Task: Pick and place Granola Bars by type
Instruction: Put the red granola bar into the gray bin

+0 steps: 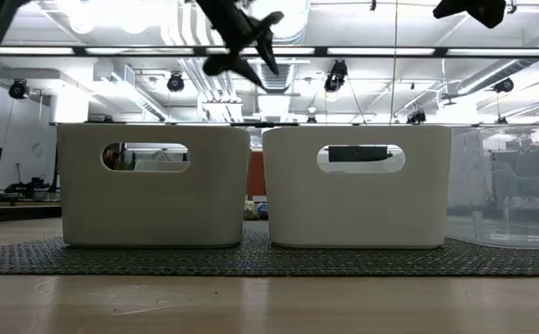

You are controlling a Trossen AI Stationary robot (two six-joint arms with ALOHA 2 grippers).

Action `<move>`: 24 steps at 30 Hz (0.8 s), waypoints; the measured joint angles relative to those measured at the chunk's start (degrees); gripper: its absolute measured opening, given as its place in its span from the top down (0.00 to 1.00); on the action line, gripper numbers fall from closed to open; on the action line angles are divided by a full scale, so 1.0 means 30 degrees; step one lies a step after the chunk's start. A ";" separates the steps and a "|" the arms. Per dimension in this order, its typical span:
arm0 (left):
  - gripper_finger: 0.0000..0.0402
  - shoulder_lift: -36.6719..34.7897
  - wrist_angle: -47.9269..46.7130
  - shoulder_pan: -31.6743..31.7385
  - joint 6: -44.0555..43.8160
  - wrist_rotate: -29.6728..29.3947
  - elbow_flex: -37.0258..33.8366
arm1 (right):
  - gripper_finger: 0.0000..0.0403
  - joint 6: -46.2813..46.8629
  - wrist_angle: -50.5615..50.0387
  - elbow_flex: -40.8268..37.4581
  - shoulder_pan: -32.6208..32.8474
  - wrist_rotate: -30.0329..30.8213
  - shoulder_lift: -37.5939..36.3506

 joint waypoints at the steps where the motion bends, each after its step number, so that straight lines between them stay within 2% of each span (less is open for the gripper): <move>1: 0.55 0.0286 -0.0162 0.0003 -0.0166 0.0154 0.0000 | 0.98 0.0000 0.0003 0.0000 0.0000 0.0003 0.0000; 5: 0.55 0.1393 -0.0544 -0.0029 -0.0819 0.0814 -0.0007 | 0.98 0.0000 0.0003 0.0000 0.0000 0.0007 0.0000; 24: 0.55 0.5063 -0.0260 -0.0670 -0.2648 0.0822 -0.0032 | 0.98 0.0167 -0.0051 0.0000 0.0007 0.0010 0.0000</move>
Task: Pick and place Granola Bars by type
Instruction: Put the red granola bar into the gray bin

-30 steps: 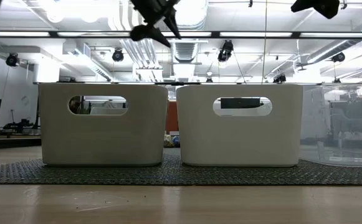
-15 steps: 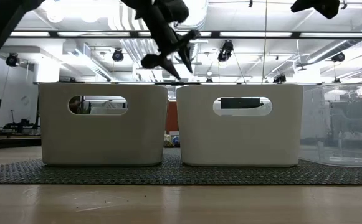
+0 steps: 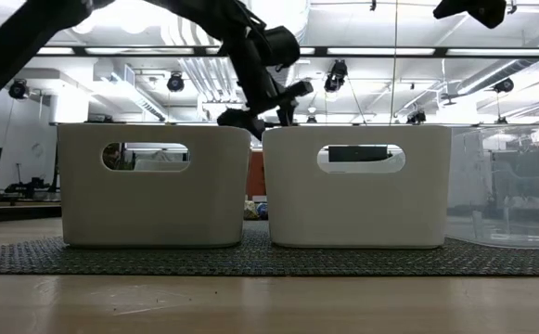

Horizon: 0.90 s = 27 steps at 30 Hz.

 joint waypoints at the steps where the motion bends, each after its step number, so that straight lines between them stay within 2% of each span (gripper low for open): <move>1: 0.55 0.0104 0.0100 -0.0052 -0.0025 0.0002 0.0003 | 0.98 0.0072 -0.0001 0.0000 0.0000 0.0007 -0.0007; 14: 0.55 0.2238 0.0145 -0.0496 -0.0647 -0.0081 -0.0004 | 0.98 0.0912 -0.1007 0.0000 0.0000 0.0066 0.0007; 27: 0.55 0.2893 0.0469 -0.0488 -0.0928 -0.0892 -0.0055 | 0.98 0.0912 -0.1002 0.0000 -0.0007 0.0058 0.0011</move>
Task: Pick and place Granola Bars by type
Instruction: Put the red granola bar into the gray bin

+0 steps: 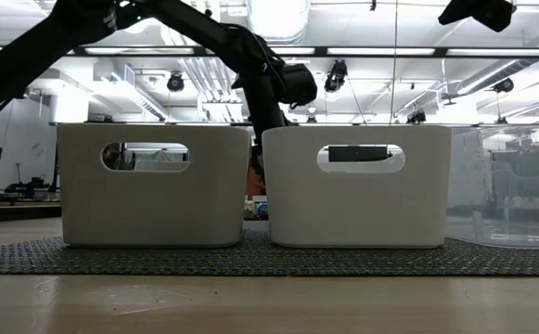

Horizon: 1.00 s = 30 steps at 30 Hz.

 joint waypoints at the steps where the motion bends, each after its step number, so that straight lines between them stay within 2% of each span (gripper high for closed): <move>1: 0.55 0.0000 0.0038 0.0000 0.0000 -0.0166 -0.0016 | 0.98 0.0000 0.0004 0.0000 0.0000 0.0000 0.0003; 5: 0.55 0.0000 0.0248 0.0088 -0.0255 -0.0855 -0.0168 | 0.98 0.0013 0.0004 0.0000 0.0000 0.0000 0.0003; 25: 0.55 0.0007 0.1033 0.0772 -0.0699 -0.0986 -0.0266 | 0.98 0.0007 0.0019 0.0000 0.0000 0.0080 0.0003; 30: 0.55 0.0018 0.1645 0.0794 -0.0916 -0.0971 -0.1000 | 0.98 0.0029 0.0016 0.0000 0.0000 0.0087 0.0000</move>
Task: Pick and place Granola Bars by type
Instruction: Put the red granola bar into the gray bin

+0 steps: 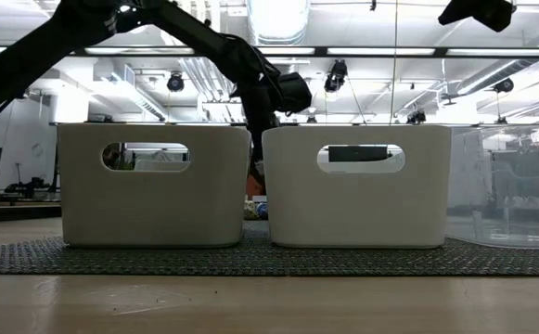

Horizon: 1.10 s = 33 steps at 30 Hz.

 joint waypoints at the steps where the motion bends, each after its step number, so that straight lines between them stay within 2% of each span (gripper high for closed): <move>1: 0.55 0.0003 0.0026 0.0000 -0.0145 0.0040 -0.0150 | 0.98 0.0044 0.0003 0.0000 0.0000 0.0000 0.0001; 18: 0.55 0.0011 0.1886 0.0007 -0.0505 0.1308 -0.0438 | 0.98 0.0102 -0.0003 0.0000 0.0006 0.0057 0.0001; 23: 0.55 0.0011 0.1683 0.0084 -0.0306 0.1772 0.0353 | 0.98 0.0102 0.0003 0.0000 0.0007 0.0054 0.0001; 33: 0.55 0.0011 0.0487 0.0583 0.0680 0.1446 0.2812 | 0.98 0.0102 0.0003 0.0000 0.0015 0.0146 -0.0004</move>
